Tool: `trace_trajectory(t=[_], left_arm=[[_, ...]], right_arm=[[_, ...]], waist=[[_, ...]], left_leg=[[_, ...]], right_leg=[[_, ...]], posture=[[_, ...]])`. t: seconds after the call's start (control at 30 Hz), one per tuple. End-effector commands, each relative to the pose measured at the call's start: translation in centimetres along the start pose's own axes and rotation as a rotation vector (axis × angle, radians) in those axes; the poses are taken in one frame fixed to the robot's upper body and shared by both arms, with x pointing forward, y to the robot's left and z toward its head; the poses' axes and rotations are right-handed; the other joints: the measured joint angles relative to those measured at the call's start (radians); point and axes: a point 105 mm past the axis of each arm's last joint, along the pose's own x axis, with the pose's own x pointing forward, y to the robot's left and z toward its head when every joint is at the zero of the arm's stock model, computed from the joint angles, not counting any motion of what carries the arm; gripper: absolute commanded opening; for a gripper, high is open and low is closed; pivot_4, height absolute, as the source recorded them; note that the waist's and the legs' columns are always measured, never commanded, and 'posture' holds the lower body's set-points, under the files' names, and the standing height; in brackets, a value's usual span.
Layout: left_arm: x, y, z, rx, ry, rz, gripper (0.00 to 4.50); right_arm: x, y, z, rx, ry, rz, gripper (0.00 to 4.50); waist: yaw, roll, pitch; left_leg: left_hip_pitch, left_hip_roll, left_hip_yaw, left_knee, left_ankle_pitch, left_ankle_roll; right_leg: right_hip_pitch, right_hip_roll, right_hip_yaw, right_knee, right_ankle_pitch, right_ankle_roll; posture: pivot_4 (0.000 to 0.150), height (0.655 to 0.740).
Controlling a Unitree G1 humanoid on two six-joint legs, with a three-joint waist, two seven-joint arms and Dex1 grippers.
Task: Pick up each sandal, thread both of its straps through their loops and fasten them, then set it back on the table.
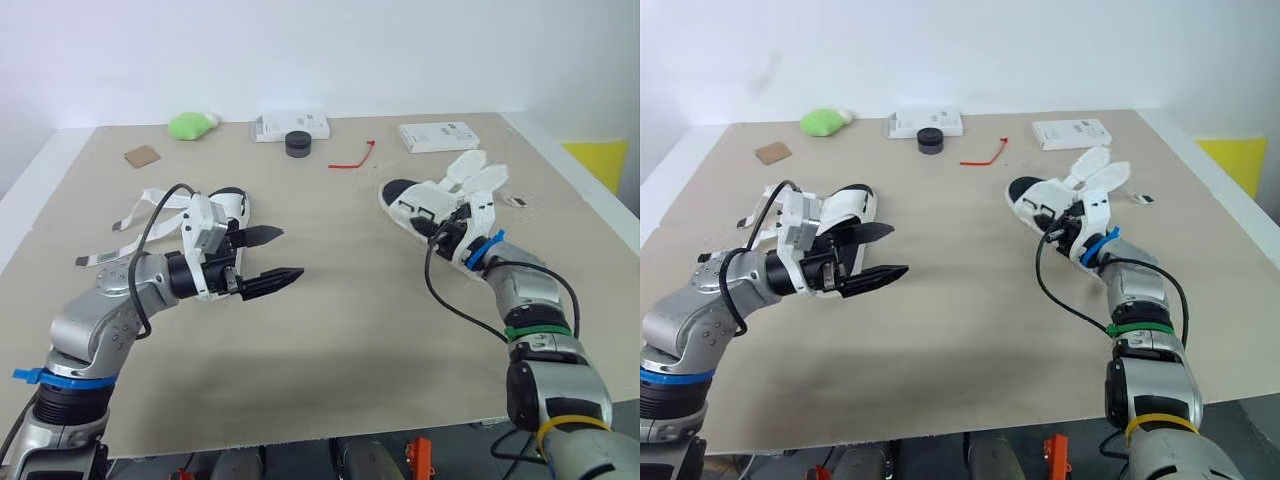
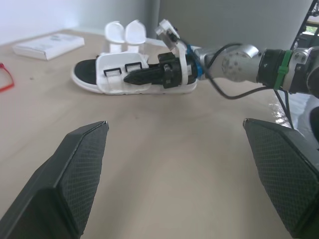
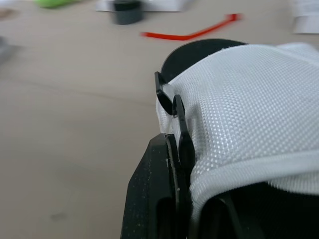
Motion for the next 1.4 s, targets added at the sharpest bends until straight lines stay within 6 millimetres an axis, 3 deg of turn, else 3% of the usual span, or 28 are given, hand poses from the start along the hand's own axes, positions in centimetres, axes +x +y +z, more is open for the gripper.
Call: trace_trajectory(t=[0.03, 0.23, 0.43, 0.63, 0.77, 0.93, 1.17, 1.4], left_arm=[[-1.1, -0.4, 1.5, 0.029, -0.015, -0.021, 4.5], [-3.2, -1.0, 2.5, -0.012, 0.013, -0.07, 4.5], [-5.9, -1.5, 1.8, -0.004, 0.174, -0.113, 4.5], [-6.2, -2.2, 1.5, -0.011, 0.241, -0.167, 4.5], [-5.4, -3.3, 0.2, -0.038, 0.258, -0.206, 4.5], [-5.3, -4.1, -0.5, -0.052, 0.28, -0.23, 4.5], [-5.1, -3.8, -0.7, -0.064, 0.268, -0.225, 4.5], [-3.6, -1.1, -1.7, -0.048, 0.235, -0.155, 4.5]], right_arm=[[-0.8, 4.5, 2.9, -0.005, -0.054, 0.311, 0.01], [-3.6, 10.0, 3.9, -0.012, 0.029, 0.69, 0.01], [-5.7, 14.0, 1.9, -0.13, 0.221, 0.979, 0.01], [-7.0, 16.8, -0.6, -0.235, 0.327, 1.18, 0.01], [-5.0, 16.4, -1.8, -0.231, 0.328, 1.14, 0.01], [-3.0, 15.5, -1.2, -0.233, 0.283, 1.076, 0.01], [-3.5, 16.2, -1.5, -0.24, 0.299, 1.13, 0.01], [-3.7, 16.4, -2.8, -0.191, 0.311, 1.114, 0.01]], waist=[[0.0, 0.0, 0.0], [-0.001, 0.004, 0.003], [-0.003, 0.004, 0.003], [-0.003, 0.003, 0.003], [-0.004, 0.002, 0.003], [-0.005, 0.002, 0.004], [-0.005, 0.002, 0.004], [-0.003, 0.002, 0.003]], left_leg=[[0.0, 0.0, 0.0, -0.001, 0.0, 0.0], [-0.001, 0.0, 0.0, -0.001, 0.0, 0.0], [0.0, 0.001, 0.0, -0.001, 0.0, 0.0], [-0.001, 0.001, 0.0, -0.001, 0.0, 0.0], [0.0, 0.001, 0.0, -0.001, 0.0, 0.0], [0.0, 0.002, 0.0, -0.001, 0.0, -0.001], [0.0, 0.002, 0.0, -0.001, 0.0, -0.001], [0.0, 0.001, -0.001, -0.001, 0.0, -0.001]], right_leg=[[0.0, 0.0, 0.0, 0.0, 0.0, 0.0], [-0.001, 0.0, 0.0, 0.0, -0.001, 0.0], [-0.001, 0.0, -0.001, 0.0, -0.002, -0.001], [-0.002, 0.0, -0.001, 0.0, -0.005, -0.005], [-0.002, 0.0, -0.001, 0.0, -0.004, -0.004], [-0.002, 0.0, -0.002, 0.001, -0.002, -0.003], [-0.002, 0.0, -0.002, 0.0, -0.002, -0.002], [-0.001, 0.0, -0.002, 0.001, -0.002, -0.001]], posture=[[0.15, 0.74], [0.15, 0.74], [0.15, 0.74], [0.15, 0.74], [0.15, 0.74], [0.15, 0.74], [0.15, 0.74], [0.15, 0.74]])
